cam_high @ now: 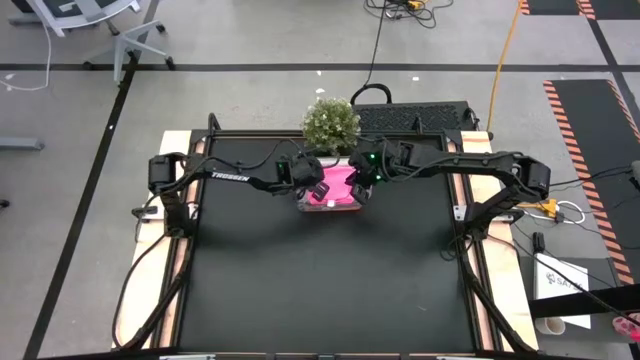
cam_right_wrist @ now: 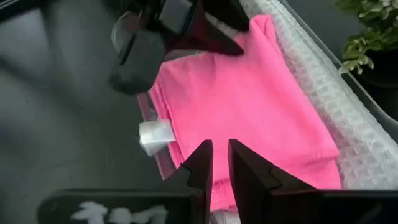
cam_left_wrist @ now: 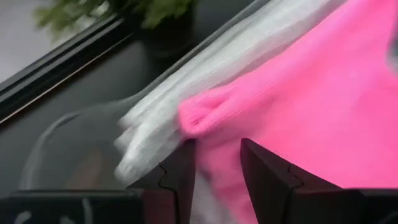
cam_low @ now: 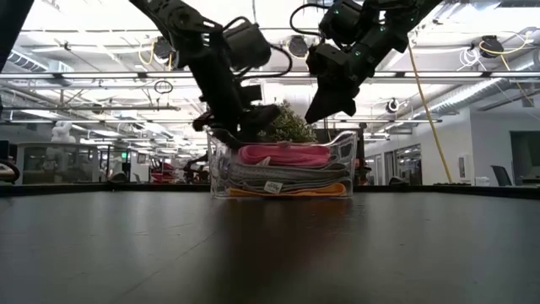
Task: Fold microfiber towels
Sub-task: Put the pink microfiber towel into the transparent bin, then adjust the transparent bin
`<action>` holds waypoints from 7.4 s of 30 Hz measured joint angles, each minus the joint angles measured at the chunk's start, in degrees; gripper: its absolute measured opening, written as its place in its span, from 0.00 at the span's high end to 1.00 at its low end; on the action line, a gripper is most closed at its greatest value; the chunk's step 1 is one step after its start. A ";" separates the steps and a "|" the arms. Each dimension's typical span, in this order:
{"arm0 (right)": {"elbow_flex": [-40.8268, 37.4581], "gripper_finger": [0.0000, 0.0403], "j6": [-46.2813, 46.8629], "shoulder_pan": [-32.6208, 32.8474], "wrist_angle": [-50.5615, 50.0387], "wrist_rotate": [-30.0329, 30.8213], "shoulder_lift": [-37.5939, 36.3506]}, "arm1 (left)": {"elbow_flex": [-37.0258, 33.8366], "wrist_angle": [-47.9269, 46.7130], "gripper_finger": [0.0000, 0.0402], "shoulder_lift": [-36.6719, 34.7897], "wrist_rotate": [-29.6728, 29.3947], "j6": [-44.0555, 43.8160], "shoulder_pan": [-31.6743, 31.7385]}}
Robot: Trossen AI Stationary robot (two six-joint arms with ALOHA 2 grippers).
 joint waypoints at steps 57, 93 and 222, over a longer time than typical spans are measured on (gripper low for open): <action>28.36 1.00 -14.17 5.08 -19.98 -7.71 24.87 | -0.96 -26.52 0.98 -21.08 -7.39 -4.90 -11.54; 30.14 1.00 -17.03 3.54 -21.88 -1.51 21.90 | -0.94 -32.89 0.99 -25.68 -12.37 -10.18 -13.20; -20.81 1.00 8.87 4.17 2.30 11.89 -25.09 | -23.19 -16.24 0.99 -34.30 -10.10 -14.91 -9.51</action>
